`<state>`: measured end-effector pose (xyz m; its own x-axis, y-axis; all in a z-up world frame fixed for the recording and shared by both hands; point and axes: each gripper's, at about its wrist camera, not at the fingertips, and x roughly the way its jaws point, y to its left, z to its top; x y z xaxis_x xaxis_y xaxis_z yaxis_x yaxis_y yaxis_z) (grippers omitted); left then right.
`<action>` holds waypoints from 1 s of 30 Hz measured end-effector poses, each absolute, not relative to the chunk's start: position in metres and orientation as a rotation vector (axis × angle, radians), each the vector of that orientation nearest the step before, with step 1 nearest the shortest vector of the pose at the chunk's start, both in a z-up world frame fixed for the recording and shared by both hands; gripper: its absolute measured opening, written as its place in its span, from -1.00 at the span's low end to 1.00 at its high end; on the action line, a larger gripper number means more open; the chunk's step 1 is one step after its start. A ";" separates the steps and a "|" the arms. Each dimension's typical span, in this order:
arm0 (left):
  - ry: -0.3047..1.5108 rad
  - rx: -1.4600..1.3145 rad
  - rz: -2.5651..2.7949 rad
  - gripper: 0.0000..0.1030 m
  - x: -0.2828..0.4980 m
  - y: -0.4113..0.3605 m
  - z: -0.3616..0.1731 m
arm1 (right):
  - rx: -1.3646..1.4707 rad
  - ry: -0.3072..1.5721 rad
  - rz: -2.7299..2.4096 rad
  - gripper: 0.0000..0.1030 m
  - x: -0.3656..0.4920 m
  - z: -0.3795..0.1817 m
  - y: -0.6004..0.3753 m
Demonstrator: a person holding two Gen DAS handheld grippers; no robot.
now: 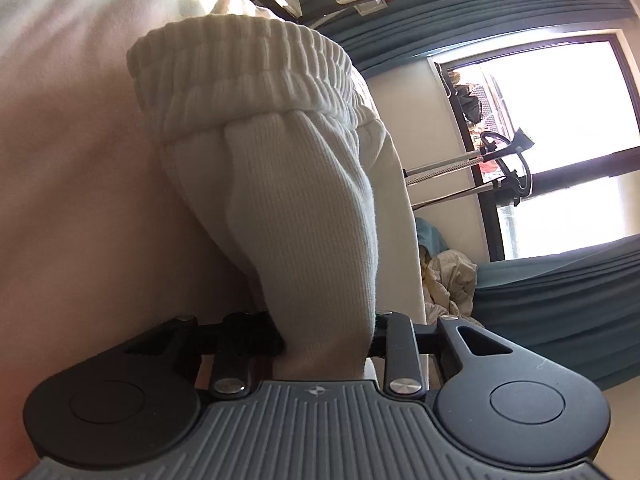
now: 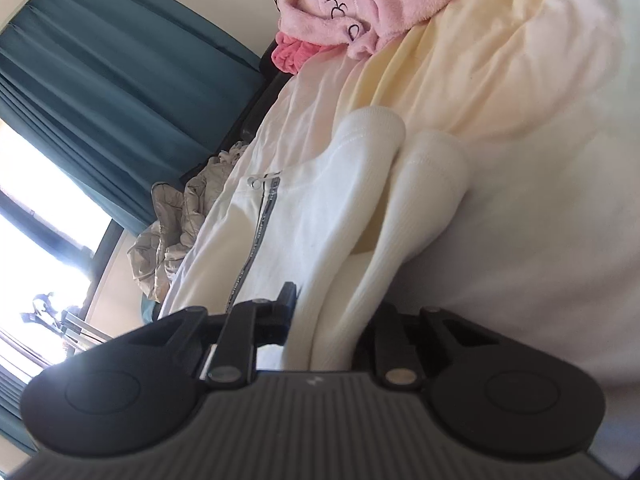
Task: Fold clothes
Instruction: 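Lift the waistband with the left gripper while the right gripper lifts the leg cuff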
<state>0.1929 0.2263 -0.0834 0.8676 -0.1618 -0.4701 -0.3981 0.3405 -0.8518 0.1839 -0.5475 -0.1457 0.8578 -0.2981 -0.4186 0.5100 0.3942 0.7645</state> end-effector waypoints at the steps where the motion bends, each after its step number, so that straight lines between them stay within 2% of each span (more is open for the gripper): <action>1: 0.525 -1.226 0.169 -0.52 0.192 0.225 -0.080 | 1.041 0.233 -0.524 -0.69 0.179 -0.145 -0.548; 4: 0.494 -1.217 0.161 -0.61 0.187 0.226 -0.067 | 1.016 0.232 -0.530 -0.77 0.175 -0.138 -0.547; 14: 0.421 -1.321 0.116 -0.66 0.147 0.256 -0.036 | 1.072 0.145 -0.455 -0.84 0.125 -0.088 -0.536; 18: 0.529 -1.210 0.075 -0.65 0.144 0.271 -0.032 | 1.188 0.182 -0.497 -0.84 0.093 -0.083 -0.534; 23: 0.664 -0.949 0.056 -0.62 0.164 0.264 -0.036 | 1.457 0.324 -0.514 -0.80 0.067 -0.131 -0.549; 26: 0.669 -0.905 0.089 -0.36 0.164 0.258 -0.034 | 1.458 0.339 -0.507 -0.66 0.067 -0.140 -0.556; 27: 0.674 -0.878 0.100 -0.18 0.164 0.254 -0.031 | 1.447 0.335 -0.506 -0.64 0.068 -0.139 -0.555; 28: 0.679 -0.829 0.112 0.12 0.163 0.247 -0.026 | 1.436 0.331 -0.505 -0.62 0.069 -0.139 -0.555; 30: 0.665 -0.701 0.136 0.50 0.156 0.231 -0.012 | 1.414 0.322 -0.503 -0.58 0.072 -0.138 -0.554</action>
